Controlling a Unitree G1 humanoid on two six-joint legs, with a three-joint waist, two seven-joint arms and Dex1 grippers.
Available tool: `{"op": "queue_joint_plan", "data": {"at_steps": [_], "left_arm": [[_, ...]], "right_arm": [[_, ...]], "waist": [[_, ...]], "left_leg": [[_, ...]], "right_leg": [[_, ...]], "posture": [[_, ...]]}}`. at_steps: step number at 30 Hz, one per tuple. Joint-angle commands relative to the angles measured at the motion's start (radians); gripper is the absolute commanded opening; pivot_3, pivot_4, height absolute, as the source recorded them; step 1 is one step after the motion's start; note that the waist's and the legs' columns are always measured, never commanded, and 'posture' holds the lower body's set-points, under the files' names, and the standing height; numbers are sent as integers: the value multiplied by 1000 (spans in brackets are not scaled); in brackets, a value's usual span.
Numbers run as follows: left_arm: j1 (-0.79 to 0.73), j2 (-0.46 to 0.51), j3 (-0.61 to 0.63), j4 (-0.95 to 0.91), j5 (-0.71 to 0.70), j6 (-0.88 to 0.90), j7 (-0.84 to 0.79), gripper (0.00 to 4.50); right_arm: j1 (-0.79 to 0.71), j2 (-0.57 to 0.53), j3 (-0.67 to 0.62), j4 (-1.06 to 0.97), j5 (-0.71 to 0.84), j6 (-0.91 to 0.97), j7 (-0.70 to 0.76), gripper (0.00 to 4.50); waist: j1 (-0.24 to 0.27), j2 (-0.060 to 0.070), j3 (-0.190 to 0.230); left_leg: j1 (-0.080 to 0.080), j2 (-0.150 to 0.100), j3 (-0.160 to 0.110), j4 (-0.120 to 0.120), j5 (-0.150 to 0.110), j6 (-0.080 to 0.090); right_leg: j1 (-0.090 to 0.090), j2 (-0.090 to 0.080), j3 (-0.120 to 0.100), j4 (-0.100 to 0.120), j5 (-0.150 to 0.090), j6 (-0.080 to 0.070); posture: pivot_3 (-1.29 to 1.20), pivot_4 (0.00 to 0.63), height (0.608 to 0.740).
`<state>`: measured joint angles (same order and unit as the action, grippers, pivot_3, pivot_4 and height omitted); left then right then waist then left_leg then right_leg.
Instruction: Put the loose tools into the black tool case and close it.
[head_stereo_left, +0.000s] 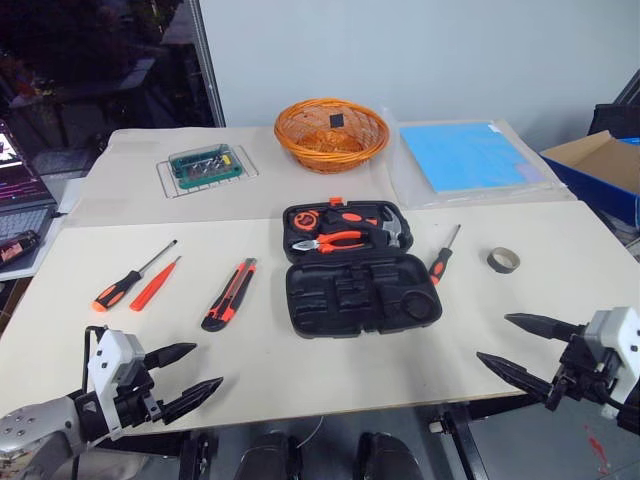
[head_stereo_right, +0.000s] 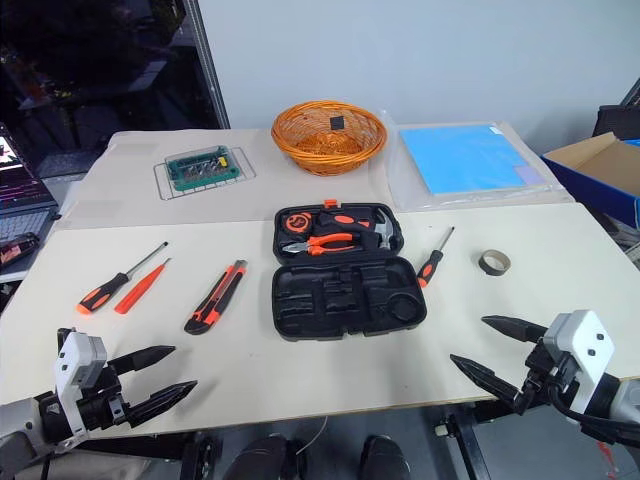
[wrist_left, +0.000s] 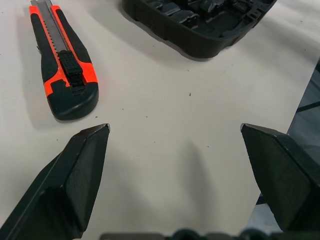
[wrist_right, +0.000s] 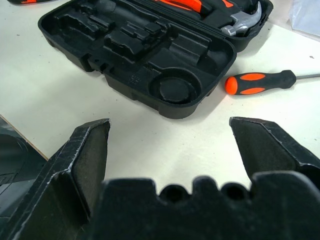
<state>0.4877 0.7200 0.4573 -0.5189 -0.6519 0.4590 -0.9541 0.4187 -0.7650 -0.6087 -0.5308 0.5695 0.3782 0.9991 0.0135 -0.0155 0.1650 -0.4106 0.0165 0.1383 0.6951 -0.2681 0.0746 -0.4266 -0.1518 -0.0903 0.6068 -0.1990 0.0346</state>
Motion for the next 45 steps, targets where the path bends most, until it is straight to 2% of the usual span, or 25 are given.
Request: {"op": "queue_joint_plan", "data": {"at_steps": [1,4,8,11,13,15,17,21,24,29,32,33,36,39,41,42,45], "left_arm": [[-87,-32,37,3,-36,34,122,4500],[-310,-62,118,147,-123,212,393,4500],[-492,-4,165,316,-130,348,504,4500],[-582,157,73,464,-10,310,407,4500],[-655,267,-17,603,89,246,328,4500],[-722,341,-100,723,159,196,252,4500],[-793,388,-186,837,227,151,174,4500],[-922,417,-337,1039,356,67,44,4500],[-980,413,-402,1140,426,15,-8,3766],[-1024,391,-425,1227,466,-52,-70,1944],[-1024,381,-336,1179,387,-120,-144,907],[-1013,380,-299,1128,346,-126,-179,704],[-944,377,-222,893,241,-40,-226,704],[-860,343,-186,585,168,32,-189,704],[-859,313,-238,374,130,134,-124,704],[-883,318,-315,272,145,186,-112,704],[-1004,296,-491,182,185,291,-109,704]], "right_arm": [[-73,-15,11,-16,33,-19,-4,4405],[-259,-11,126,-53,110,17,-38,4405],[-388,-18,232,-88,157,66,-50,4405],[-469,-35,324,-116,178,115,-52,4405],[-517,-40,361,-132,217,153,-59,4405],[-549,-45,380,-142,241,176,-66,4405],[-570,-49,391,-147,248,186,-72,4405],[-584,-55,397,-157,249,190,-84,4405],[-582,-58,392,-164,255,194,-92,4500],[-553,-66,372,-176,255,193,-102,4500],[-527,-60,354,-182,255,187,-116,4500],[-514,-57,343,-183,257,186,-122,4500],[-457,-54,298,-190,254,173,-131,4500],[-381,-55,234,-197,242,161,-130,4500],[-326,-57,171,-192,235,157,-129,4500],[-286,-62,126,-185,225,155,-119,4500],[-207,-74,27,-165,208,140,-80,4500]], "waist": [[0,0,0],[-1,0,1],[-2,-4,1],[-2,-6,2],[-1,-6,2],[2,-6,2],[4,-7,1],[3,-7,1],[-3,-8,1],[-6,-9,1],[-6,-9,1],[-5,-11,1],[-2,-13,1],[2,-13,1],[3,-12,1],[3,-13,1],[10,-12,1]], "left_leg": [[0,0,0,0,0,0],[2,0,0,1,0,0],[6,2,-6,2,3,-4],[2,0,-5,1,4,-4],[0,-1,-4,1,7,-11],[-3,-2,-3,0,6,-11],[-5,-2,-1,0,3,-10],[-7,-3,3,0,4,-6],[-10,-2,4,0,5,-4],[-12,-2,5,1,5,-3],[-12,-1,5,2,5,-3],[-12,-1,5,2,5,-3],[-13,-1,4,4,5,-3],[-13,-1,3,7,3,-1],[-12,-2,2,8,2,1],[-12,-2,2,9,2,1],[-9,-2,1,10,2,1]], "right_leg": [[0,0,0,0,0,0],[2,0,0,1,-1,3],[4,5,-1,4,1,1],[3,5,-1,5,3,4],[1,5,-2,5,7,-1],[-2,5,-3,3,6,-1],[-6,4,-3,3,5,1],[-5,4,-5,4,5,2],[-6,5,-8,4,5,2],[-9,6,-8,5,4,3],[-9,6,-8,4,4,3],[-10,5,-8,4,4,3],[-10,4,-8,5,4,2],[-8,3,-8,5,4,3],[-6,2,-7,4,4,5],[-5,2,-8,4,4,5],[1,3,-8,4,4,6]], "posture": [[0,150,740],[0,150,740],[0,150,740],[0,150,740],[0,150,740],[0,150,740],[0,150,740],[0,150,740],[0,150,740],[0,150,740],[0,150,740],[0,150,740],[0,150,740],[0,150,740],[0,150,740],[0,150,740],[0,150,740]]}}
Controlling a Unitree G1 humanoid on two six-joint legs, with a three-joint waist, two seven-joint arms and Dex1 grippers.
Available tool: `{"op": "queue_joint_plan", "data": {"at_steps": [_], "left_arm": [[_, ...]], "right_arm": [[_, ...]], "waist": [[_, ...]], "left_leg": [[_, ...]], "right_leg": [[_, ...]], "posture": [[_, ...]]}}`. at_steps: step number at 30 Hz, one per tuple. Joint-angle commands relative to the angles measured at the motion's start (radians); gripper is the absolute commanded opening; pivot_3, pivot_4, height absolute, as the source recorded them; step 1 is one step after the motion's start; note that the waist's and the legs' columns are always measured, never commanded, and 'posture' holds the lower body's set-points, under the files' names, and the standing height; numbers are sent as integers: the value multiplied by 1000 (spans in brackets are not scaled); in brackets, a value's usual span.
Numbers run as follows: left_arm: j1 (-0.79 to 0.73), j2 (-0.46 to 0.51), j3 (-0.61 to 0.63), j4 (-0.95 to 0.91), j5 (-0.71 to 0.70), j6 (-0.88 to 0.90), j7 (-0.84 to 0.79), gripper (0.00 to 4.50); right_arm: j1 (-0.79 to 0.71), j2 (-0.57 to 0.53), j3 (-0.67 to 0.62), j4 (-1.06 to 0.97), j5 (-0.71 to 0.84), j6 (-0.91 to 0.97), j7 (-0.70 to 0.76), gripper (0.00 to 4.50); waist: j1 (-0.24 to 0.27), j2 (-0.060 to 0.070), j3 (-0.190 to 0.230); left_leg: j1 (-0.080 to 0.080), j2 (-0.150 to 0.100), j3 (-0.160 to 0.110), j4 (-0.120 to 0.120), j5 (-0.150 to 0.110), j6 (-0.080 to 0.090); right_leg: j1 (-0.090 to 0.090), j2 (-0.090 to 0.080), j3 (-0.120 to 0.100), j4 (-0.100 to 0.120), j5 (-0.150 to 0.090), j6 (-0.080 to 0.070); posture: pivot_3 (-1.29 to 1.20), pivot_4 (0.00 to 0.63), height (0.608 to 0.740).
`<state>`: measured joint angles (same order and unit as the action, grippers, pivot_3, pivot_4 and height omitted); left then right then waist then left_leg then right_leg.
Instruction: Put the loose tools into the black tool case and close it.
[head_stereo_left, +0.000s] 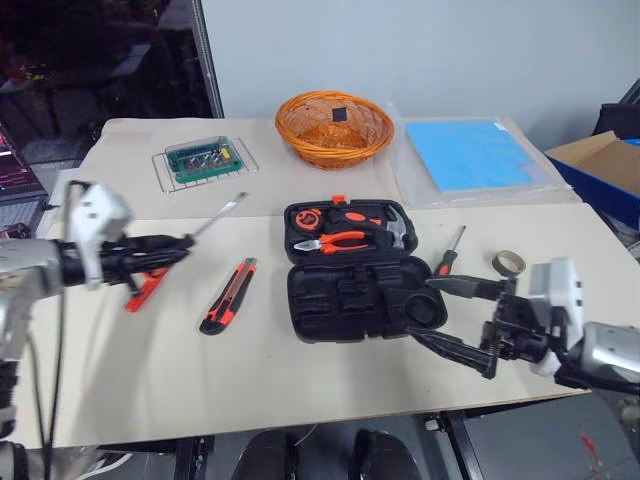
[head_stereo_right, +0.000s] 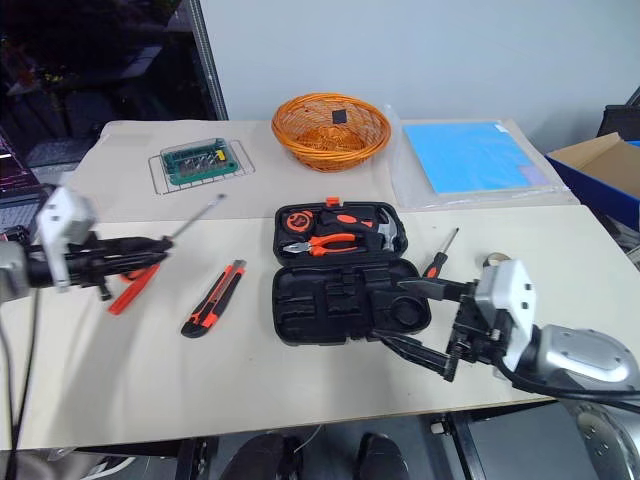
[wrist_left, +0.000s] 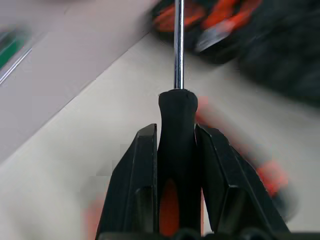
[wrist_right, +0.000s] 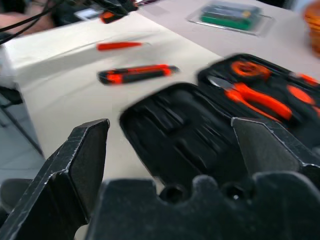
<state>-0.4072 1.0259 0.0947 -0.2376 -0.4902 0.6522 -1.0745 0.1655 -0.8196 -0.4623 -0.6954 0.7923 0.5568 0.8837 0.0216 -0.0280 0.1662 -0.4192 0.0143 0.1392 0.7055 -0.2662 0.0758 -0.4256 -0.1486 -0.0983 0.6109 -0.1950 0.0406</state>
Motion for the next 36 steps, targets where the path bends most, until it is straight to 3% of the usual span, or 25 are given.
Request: {"op": "queue_joint_plan", "data": {"at_steps": [1,7,13,24,32,34,36], "left_arm": [[-151,-25,-175,-82,53,91,11,704],[-408,-182,-449,78,229,71,-6,704],[-551,-359,-602,228,344,85,-4,704],[-639,-558,-702,484,499,55,39,704],[-645,-605,-692,547,537,1,3,704],[-642,-631,-608,516,484,17,18,1664],[-627,-627,-541,461,431,38,0,2244]], "right_arm": [[61,-22,-144,6,-16,-43,46,4500],[158,-20,-262,30,-30,-72,110,4500],[199,-2,-293,2,-28,-76,95,4500],[210,13,-287,-26,-31,-85,64,4500],[219,14,-294,-39,-24,-84,51,4500],[223,15,-296,-44,-22,-83,48,4500],[228,18,-300,-50,-19,-82,45,4500]], "waist": [[3,0,0],[2,1,0],[7,1,0],[11,1,-1],[13,1,-1],[16,1,-1],[17,1,-1]], "left_leg": [[2,0,0,0,0,0],[7,1,1,0,1,-1],[4,1,0,4,1,3],[1,0,0,8,-2,8],[0,0,-1,8,-3,9],[0,0,-1,9,-3,9],[-2,0,-1,10,-3,9]], "right_leg": [[2,0,0,0,0,0],[4,3,3,1,-4,6],[2,3,5,2,1,0],[2,1,5,1,-1,3],[1,1,5,1,-1,2],[2,0,5,1,-1,2],[0,0,4,1,0,3]], "posture": [[0,150,740],[0,150,740],[0,150,740],[0,150,740],[0,150,740],[0,150,740],[0,150,740]]}}
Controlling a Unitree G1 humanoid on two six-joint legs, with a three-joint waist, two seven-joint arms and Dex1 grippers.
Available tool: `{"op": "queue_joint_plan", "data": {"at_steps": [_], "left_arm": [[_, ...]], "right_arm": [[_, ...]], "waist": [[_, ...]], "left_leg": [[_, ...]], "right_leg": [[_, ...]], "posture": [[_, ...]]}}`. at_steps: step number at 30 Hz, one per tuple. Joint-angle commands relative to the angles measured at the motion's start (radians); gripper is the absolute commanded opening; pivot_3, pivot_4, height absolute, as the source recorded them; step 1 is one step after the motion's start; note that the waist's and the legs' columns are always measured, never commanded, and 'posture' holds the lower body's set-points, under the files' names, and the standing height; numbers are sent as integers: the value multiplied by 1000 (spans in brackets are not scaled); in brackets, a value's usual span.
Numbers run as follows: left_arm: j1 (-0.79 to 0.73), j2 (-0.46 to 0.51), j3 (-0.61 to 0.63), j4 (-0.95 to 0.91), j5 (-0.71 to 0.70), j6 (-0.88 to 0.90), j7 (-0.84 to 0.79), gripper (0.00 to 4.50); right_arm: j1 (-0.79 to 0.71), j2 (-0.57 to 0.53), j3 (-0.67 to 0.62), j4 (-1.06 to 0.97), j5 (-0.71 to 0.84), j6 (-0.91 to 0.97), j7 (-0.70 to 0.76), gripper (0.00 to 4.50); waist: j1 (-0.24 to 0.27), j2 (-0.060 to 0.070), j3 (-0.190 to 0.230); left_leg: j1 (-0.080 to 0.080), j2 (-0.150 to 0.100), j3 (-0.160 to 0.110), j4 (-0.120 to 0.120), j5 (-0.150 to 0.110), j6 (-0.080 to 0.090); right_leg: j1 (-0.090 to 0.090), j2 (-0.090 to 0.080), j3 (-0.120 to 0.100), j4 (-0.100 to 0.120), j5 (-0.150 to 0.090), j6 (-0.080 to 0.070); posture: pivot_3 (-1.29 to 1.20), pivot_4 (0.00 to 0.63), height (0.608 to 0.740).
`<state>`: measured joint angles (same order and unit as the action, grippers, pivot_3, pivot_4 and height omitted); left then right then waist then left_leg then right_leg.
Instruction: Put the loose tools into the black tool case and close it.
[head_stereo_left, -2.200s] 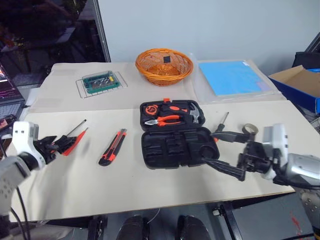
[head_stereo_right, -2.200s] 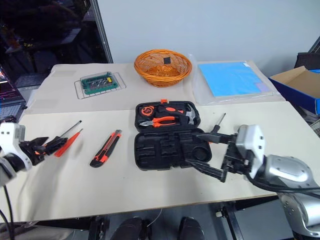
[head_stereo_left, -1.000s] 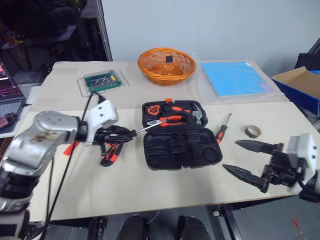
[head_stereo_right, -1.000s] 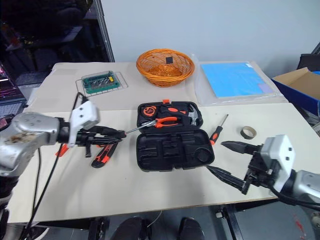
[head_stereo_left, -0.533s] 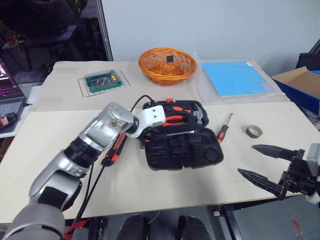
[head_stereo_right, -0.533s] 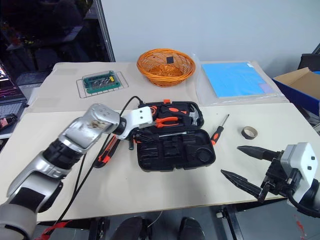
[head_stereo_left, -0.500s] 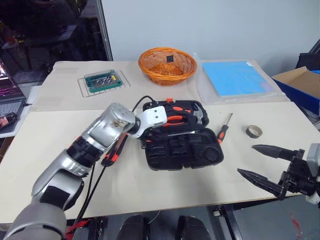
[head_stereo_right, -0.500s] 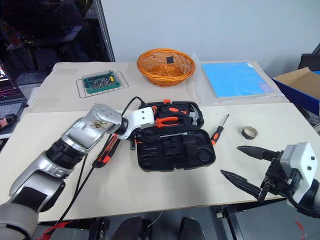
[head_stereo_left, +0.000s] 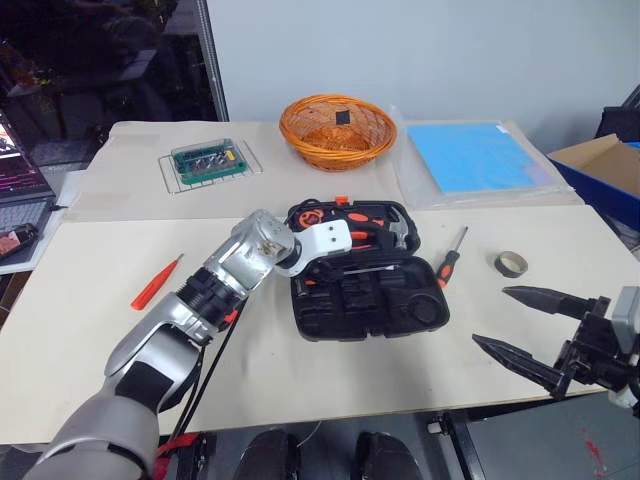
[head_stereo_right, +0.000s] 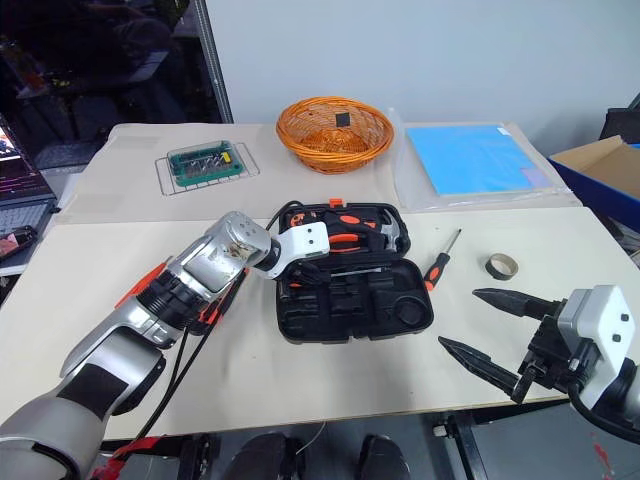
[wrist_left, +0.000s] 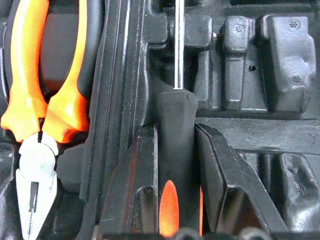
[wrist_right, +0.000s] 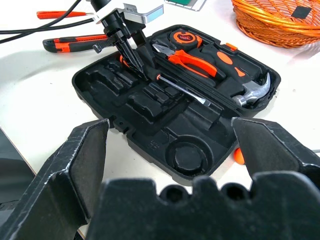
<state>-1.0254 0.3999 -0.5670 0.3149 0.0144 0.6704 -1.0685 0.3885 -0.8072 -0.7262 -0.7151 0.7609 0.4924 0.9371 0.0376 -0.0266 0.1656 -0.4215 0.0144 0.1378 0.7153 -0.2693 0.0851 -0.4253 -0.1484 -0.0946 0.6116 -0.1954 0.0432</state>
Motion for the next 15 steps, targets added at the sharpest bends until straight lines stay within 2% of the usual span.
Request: {"op": "queue_joint_plan", "data": {"at_steps": [1,6,9,13,15], "left_arm": [[8,11,157,-133,-104,41,-18,2244],[124,20,301,-260,-217,71,6,2244],[203,-10,353,-299,-236,60,77,1576],[313,-80,369,-296,-203,-51,203,71],[337,-113,373,-262,-179,-80,272,71]], "right_arm": [[8,7,-37,-33,14,-18,-10,4500],[12,13,-33,-35,11,-24,-18,4500],[5,13,-25,-31,7,-27,-23,4500],[-9,6,-14,-28,6,-26,-30,4500],[-13,4,-11,-29,6,-24,-32,4500]], "waist": [[1,0,0],[-2,3,-2],[0,3,-2],[3,3,-2],[5,3,-2]], "left_leg": [[-1,0,-1,1,0,0],[0,0,-1,1,0,0],[1,0,-1,1,0,0],[1,0,-2,2,0,0],[1,0,-2,3,0,0]], "right_leg": [[0,0,0,0,0,0],[1,0,0,0,0,0],[2,0,0,0,0,1],[3,0,0,0,1,1],[3,0,0,0,2,1]], "posture": [[0,150,740],[0,150,740],[0,150,740],[0,150,740],[0,150,740]]}}
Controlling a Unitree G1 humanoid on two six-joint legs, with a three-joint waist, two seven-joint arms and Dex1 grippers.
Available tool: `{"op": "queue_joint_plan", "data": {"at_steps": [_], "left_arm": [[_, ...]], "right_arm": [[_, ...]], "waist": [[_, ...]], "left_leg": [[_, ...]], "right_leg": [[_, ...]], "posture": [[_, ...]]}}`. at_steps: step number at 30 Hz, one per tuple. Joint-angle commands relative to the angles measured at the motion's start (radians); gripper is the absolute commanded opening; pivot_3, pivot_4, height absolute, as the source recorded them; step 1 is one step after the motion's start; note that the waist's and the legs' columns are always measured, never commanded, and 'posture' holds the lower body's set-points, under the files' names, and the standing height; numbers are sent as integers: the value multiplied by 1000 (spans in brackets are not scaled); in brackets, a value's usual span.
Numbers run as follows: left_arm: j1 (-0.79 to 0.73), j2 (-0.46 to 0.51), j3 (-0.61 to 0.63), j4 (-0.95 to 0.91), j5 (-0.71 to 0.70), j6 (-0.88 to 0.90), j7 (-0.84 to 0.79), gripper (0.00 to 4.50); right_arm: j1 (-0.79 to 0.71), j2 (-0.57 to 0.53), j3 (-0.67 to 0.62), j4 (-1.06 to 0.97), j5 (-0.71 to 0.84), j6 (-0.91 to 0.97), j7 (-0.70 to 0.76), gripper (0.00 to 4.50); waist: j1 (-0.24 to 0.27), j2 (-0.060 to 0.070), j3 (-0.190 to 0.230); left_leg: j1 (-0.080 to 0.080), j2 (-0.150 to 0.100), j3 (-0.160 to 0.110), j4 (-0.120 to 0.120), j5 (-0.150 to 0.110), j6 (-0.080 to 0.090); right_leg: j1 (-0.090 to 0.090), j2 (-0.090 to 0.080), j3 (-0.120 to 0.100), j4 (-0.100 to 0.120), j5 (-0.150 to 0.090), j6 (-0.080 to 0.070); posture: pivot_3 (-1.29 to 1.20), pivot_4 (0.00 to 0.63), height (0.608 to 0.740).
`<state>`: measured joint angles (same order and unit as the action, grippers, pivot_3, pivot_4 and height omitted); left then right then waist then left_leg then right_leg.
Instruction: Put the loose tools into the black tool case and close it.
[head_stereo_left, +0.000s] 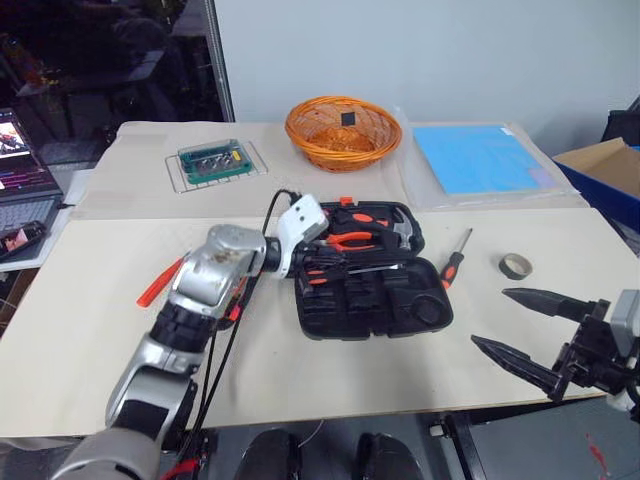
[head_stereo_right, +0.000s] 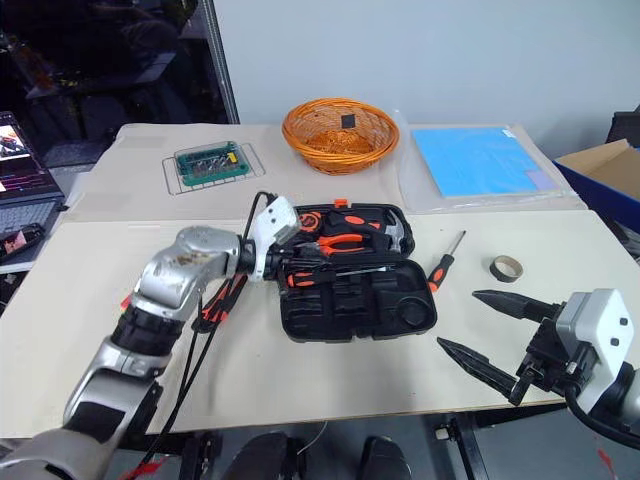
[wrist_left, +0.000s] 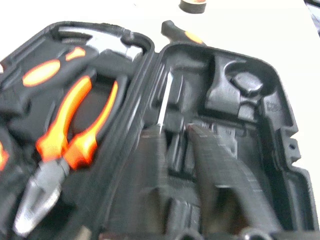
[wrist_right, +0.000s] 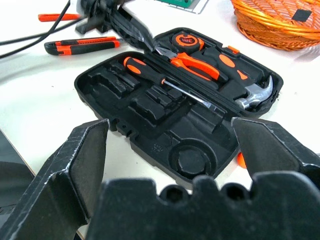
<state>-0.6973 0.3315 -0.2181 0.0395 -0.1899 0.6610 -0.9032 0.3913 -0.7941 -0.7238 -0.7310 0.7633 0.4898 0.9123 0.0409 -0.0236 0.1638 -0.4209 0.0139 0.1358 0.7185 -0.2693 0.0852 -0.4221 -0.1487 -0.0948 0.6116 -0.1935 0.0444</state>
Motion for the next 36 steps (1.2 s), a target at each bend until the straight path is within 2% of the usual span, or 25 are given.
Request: {"op": "queue_joint_plan", "data": {"at_steps": [1,8,12,17,19,21,22,24,26,27,29,31,32,35,36], "left_arm": [[21,-50,13,26,38,-76,123,71],[36,-47,-152,163,189,-36,187,71],[45,-46,-186,147,189,-46,155,71],[73,-14,-153,86,174,-71,135,71],[98,-27,-98,31,133,-117,145,71],[107,-56,21,-43,23,-148,139,71],[112,-64,56,-85,-21,-140,131,71],[125,-62,104,-187,-131,-50,93,71],[140,-32,123,-275,-215,13,45,586],[148,-15,121,-310,-238,31,28,686],[152,7,128,-364,-289,72,17,1457],[142,45,146,-389,-338,107,-9,2209],[141,48,140,-408,-350,123,-1,2568],[152,93,144,-427,-388,117,-43,3686],[160,113,150,-428,-396,105,-63,3686]], "right_arm": [[-15,-10,-13,-15,2,-21,-7,4500],[-18,-18,-3,-17,-2,-5,-10,4500],[-27,-30,2,-23,10,13,-24,4500],[-45,-33,17,-34,14,64,-102,4500],[-56,-26,20,-34,-25,68,-157,4500],[-89,-30,44,-38,-38,116,-245,4500],[-95,-29,39,-35,-32,138,-274,4500],[-76,-47,25,-40,-69,218,-336,4500],[-101,-99,67,-29,-124,351,-438,4500],[-136,-114,90,-5,-109,420,-476,4500],[-252,-108,140,59,-57,532,-537,4500],[-461,-53,232,162,-45,694,-640,4500],[-520,-39,246,201,-45,752,-667,4500],[-760,98,289,350,-78,875,-774,4500],[-831,144,303,405,-95,901,-804,4500]], "waist": [[1,0,0],[2,2,-2],[0,6,-8],[-4,12,-13],[-5,13,-13],[-6,14,-14],[-6,13,-13],[-5,12,-13],[0,13,-13],[-3,13,-13],[-9,13,-13],[-21,12,-13],[-29,13,-12],[-34,13,-12],[-34,14,-12]], "left_leg": [[0,0,-1,1,0,0],[1,0,-1,2,-1,1],[7,0,-1,2,-7,11],[7,0,-1,1,-7,10],[7,0,0,-1,-7,10],[6,0,1,-2,-6,8],[6,0,1,-2,-3,2],[3,0,1,-2,-2,0],[1,0,0,-1,-1,0],[1,0,1,-1,-1,0],[1,0,1,0,-2,0],[1,0,1,1,-2,1],[1,0,1,2,-2,1],[1,1,1,1,1,0],[1,1,1,1,1,0]], "right_leg": [[0,0,0,0,0,0],[1,0,0,0,1,0],[3,-1,1,-1,1,0],[2,-1,2,0,1,0],[3,-1,3,0,1,0],[2,-1,4,0,1,0],[1,-1,5,0,1,-1],[-1,-1,5,0,1,0],[-2,-1,3,0,1,0],[-2,-2,3,0,1,0],[-1,-2,3,-1,1,0],[1,-2,3,-1,1,0],[0,-1,3,-1,2,-1],[-1,1,3,0,3,-3],[-2,2,3,0,3,-4]], "posture": [[0,150,740],[0,150,740],[0,150,740],[0,150,740],[0,150,740],[0,150,740],[0,150,740],[0,150,740],[0,150,740],[0,150,740],[0,150,740],[0,150,740],[0,150,740],[0,150,740],[0,150,740]]}}
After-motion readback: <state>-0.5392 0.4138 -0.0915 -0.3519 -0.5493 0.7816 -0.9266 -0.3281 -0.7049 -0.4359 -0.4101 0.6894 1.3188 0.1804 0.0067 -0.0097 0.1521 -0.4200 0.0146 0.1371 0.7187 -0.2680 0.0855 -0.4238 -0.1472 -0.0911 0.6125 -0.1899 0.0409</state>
